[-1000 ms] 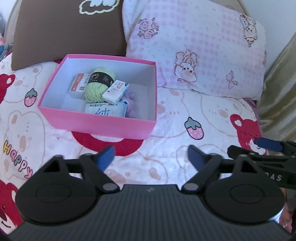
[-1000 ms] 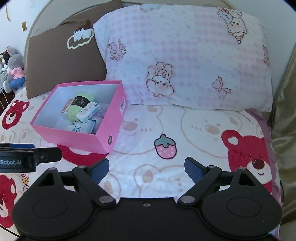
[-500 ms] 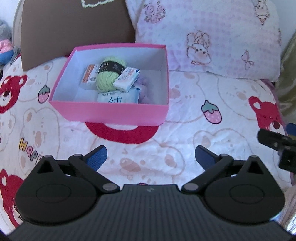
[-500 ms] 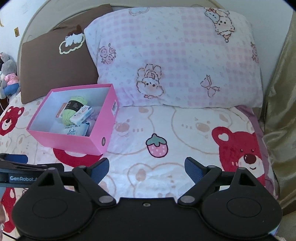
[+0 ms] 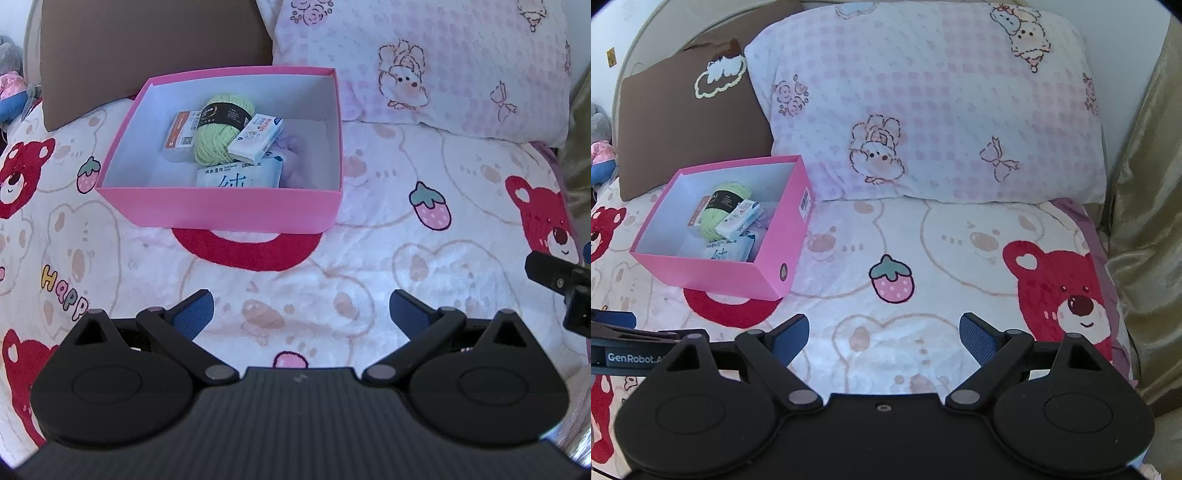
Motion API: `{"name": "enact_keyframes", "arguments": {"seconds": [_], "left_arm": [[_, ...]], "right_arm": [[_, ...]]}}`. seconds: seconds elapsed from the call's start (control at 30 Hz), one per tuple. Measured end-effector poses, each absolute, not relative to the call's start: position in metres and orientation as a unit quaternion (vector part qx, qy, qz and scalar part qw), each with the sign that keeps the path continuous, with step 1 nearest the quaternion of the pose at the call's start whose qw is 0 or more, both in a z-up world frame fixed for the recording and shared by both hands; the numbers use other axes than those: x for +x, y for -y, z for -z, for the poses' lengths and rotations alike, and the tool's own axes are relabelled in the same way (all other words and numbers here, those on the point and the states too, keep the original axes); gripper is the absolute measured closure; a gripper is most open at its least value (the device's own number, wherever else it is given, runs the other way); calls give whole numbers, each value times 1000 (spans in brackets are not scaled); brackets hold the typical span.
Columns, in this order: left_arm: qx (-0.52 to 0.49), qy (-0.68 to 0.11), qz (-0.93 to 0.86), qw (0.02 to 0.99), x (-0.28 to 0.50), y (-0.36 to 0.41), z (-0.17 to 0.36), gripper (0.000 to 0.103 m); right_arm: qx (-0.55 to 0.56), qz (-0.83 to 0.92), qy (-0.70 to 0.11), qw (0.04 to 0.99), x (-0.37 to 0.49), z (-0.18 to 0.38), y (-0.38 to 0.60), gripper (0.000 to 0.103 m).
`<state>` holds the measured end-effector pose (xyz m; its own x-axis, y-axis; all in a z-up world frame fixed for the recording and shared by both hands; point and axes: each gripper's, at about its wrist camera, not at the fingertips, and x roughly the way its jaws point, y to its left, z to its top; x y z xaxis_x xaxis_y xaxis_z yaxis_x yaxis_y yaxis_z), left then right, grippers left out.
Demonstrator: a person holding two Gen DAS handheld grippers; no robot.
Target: Organize objects
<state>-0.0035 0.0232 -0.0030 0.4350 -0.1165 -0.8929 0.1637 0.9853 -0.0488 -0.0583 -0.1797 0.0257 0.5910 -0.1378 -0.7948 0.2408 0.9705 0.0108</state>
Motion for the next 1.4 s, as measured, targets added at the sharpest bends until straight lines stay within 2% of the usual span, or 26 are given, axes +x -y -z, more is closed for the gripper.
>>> {"name": "enact_keyframes", "arguments": {"seconds": [1.4], "left_arm": [[45, -528, 98, 842, -9, -20, -2, 0]], "right_arm": [[68, 137, -458, 876, -69, -29, 185, 12]]}}
